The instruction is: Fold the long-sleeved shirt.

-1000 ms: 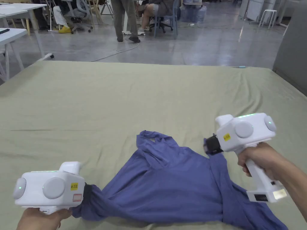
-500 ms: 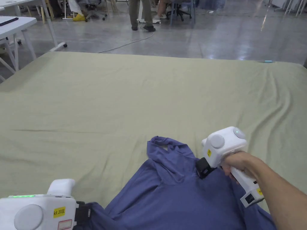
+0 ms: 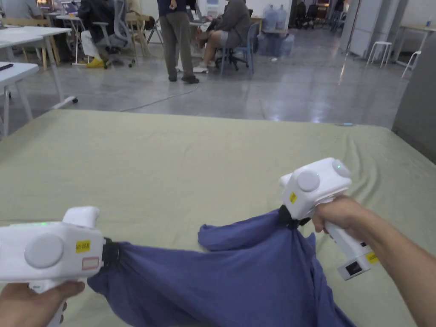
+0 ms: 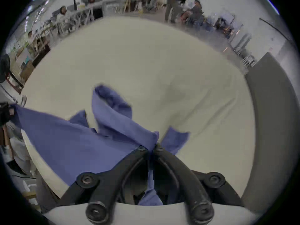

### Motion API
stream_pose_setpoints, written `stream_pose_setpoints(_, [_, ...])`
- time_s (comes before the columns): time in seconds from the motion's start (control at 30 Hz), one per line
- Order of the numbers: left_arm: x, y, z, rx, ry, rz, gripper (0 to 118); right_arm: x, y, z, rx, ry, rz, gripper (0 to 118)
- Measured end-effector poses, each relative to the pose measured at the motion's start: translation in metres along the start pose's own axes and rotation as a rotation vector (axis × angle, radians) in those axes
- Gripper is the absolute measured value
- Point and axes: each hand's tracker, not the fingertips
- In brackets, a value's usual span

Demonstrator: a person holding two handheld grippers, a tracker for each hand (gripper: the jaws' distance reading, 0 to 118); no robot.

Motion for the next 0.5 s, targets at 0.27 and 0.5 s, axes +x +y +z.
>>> stream_pose_setpoints(0.27, [0.049, 0.180, 0.054, 0.264, 0.059, -0.111, 0, 0.084, 0.074, 0.190, 0.352, -0.166, -0.118, 0])
stream_pose_setpoints(0.5, [0.090, 0.334, 0.105, 0.492, 0.073, -0.054, 0, 0.136, 0.131, 0.308, 0.604, -0.358, -0.225, 0])
